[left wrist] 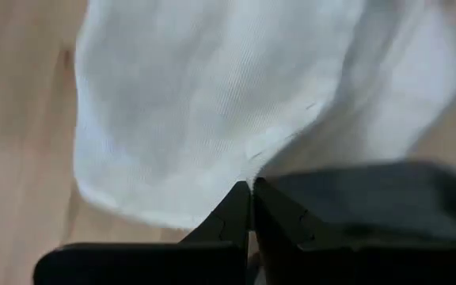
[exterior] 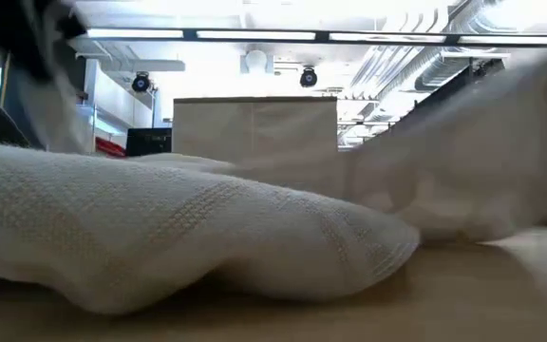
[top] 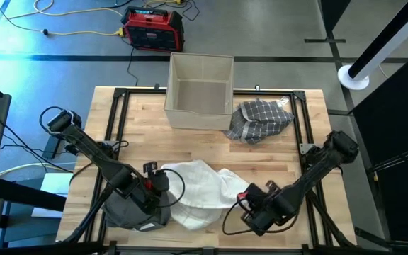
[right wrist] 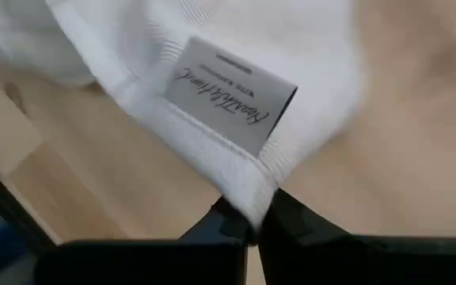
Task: Fold towel
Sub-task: Fold the white towel
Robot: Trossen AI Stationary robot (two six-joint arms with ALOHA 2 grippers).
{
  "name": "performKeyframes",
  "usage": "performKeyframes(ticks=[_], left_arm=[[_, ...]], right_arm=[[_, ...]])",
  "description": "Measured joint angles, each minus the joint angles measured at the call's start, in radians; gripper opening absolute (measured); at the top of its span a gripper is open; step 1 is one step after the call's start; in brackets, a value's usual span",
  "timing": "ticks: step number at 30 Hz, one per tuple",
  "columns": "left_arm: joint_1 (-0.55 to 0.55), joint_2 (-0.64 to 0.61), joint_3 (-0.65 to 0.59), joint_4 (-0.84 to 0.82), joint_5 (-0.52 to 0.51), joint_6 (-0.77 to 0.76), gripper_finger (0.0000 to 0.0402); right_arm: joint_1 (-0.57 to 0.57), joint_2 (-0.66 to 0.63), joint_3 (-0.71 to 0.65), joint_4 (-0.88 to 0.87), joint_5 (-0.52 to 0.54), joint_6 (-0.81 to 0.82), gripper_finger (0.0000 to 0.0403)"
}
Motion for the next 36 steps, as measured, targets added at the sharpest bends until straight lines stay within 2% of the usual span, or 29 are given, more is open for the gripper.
performKeyframes(ticks=[4, 9, 13, 19, 23, 27, 29, 32, 36], left_arm=[[0.000, 0.000, 0.156, -0.101, -0.119, 0.075, 0.0003], [0.000, 0.000, 0.365, -0.184, -0.309, 0.174, 0.0003], [-0.003, 0.000, 0.500, -0.180, -0.401, 0.237, 0.0003], [-0.008, 0.000, 0.613, -0.055, -0.430, 0.347, 0.0003], [-0.013, 0.000, 0.681, 0.040, -0.439, 0.426, 0.0003], [0.005, 0.001, 0.689, 0.193, -0.423, 0.564, 0.0003], [0.024, 0.001, 0.690, 0.242, -0.387, 0.581, 0.0003], [0.075, 0.001, 0.690, 0.270, -0.227, 0.581, 0.0003], [0.142, 0.005, 0.679, 0.269, -0.052, 0.557, 0.0003]], right_arm=[[0.017, -0.016, 0.132, -0.062, 0.128, -0.019, 0.0000], [0.070, -0.025, 0.259, -0.059, 0.128, -0.185, 0.0000], [0.113, -0.031, 0.360, -0.057, 0.126, -0.319, 0.0000], [0.200, -0.081, 0.445, -0.055, 0.171, -0.475, 0.0000], [0.215, -0.127, 0.445, -0.057, 0.125, -0.584, 0.0000], [0.209, -0.140, 0.445, -0.050, 0.076, -0.700, 0.0000], [0.201, -0.139, 0.444, -0.029, 0.040, -0.758, 0.0000], [0.176, -0.132, 0.442, 0.031, -0.054, -0.845, 0.0000], [0.111, -0.131, 0.383, 0.192, -0.209, -0.949, 0.0000]])
